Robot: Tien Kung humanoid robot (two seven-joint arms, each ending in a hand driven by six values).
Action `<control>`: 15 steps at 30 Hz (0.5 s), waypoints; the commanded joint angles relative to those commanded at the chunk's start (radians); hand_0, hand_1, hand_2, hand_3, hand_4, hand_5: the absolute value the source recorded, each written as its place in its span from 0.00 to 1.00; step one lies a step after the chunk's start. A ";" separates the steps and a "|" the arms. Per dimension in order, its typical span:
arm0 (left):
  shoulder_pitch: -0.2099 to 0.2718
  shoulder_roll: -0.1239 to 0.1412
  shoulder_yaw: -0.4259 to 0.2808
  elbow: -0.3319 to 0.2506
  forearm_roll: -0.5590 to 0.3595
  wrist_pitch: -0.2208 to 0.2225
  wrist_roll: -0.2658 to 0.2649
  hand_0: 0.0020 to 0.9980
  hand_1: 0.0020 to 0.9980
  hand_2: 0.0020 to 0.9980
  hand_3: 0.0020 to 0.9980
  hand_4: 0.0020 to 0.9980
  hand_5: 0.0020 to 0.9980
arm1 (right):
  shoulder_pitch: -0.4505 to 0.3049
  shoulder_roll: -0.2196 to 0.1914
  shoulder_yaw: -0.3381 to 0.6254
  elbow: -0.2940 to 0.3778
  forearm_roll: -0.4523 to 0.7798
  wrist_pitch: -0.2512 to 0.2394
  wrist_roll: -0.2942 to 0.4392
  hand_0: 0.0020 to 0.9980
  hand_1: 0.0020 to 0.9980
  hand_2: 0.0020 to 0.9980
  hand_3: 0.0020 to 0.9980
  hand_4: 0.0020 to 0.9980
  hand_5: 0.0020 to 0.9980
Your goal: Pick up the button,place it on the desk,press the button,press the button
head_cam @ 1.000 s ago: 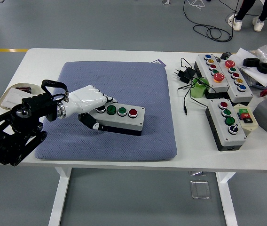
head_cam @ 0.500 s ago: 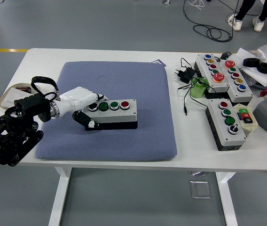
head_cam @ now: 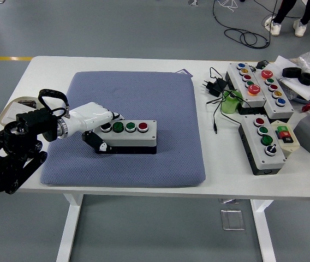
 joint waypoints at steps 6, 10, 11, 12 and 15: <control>0.005 0.004 -0.011 -0.009 0.000 -0.001 -0.007 0.43 0.56 0.67 0.88 1.00 0.65 | 0.000 0.000 0.002 0.000 -0.006 0.001 0.000 0.67 0.66 0.75 0.60 0.39 0.22; 0.007 0.006 -0.017 -0.015 -0.008 0.001 -0.001 0.59 0.71 0.81 0.95 1.00 0.70 | 0.000 0.000 0.003 0.000 -0.006 0.001 0.001 0.67 0.66 0.75 0.60 0.38 0.22; 0.009 0.007 -0.022 -0.018 -0.017 0.003 0.003 0.59 0.71 0.81 0.95 1.00 0.70 | 0.001 0.000 0.002 0.000 -0.004 0.001 0.002 0.67 0.66 0.75 0.60 0.38 0.22; 0.010 0.007 -0.025 -0.021 -0.022 0.004 0.005 0.59 0.71 0.81 0.95 1.00 0.70 | 0.001 0.001 0.002 0.000 -0.003 0.000 0.002 0.67 0.66 0.75 0.60 0.38 0.22; 0.012 0.006 -0.034 -0.028 -0.036 0.012 0.016 0.73 0.80 0.89 0.99 1.00 0.71 | 0.002 0.000 0.003 0.000 -0.006 0.001 0.002 0.67 0.66 0.75 0.60 0.39 0.22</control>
